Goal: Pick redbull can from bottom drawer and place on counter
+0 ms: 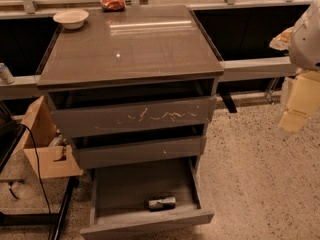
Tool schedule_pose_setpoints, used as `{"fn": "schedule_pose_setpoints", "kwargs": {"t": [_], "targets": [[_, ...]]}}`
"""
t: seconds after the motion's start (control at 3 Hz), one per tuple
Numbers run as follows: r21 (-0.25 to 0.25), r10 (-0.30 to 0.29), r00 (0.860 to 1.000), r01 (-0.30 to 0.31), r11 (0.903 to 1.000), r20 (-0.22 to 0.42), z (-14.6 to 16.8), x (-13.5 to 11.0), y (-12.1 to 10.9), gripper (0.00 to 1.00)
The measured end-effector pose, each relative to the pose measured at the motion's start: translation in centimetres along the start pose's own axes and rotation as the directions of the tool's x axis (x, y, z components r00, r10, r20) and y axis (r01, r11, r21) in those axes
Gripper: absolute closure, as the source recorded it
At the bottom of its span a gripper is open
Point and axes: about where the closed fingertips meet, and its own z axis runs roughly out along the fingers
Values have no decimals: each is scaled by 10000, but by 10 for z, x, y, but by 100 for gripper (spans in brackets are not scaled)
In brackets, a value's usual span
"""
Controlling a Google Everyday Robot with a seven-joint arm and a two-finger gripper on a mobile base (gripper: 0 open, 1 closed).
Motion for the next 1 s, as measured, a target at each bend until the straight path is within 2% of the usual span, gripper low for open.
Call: {"fn": "schedule_pose_setpoints", "kwargs": {"t": [0.67,1.0], "targets": [[70,-107,9999,106,9999,106,9,0,-1,0],[-32,-256,9987,257,9997,441,32,1,1,0]]}}
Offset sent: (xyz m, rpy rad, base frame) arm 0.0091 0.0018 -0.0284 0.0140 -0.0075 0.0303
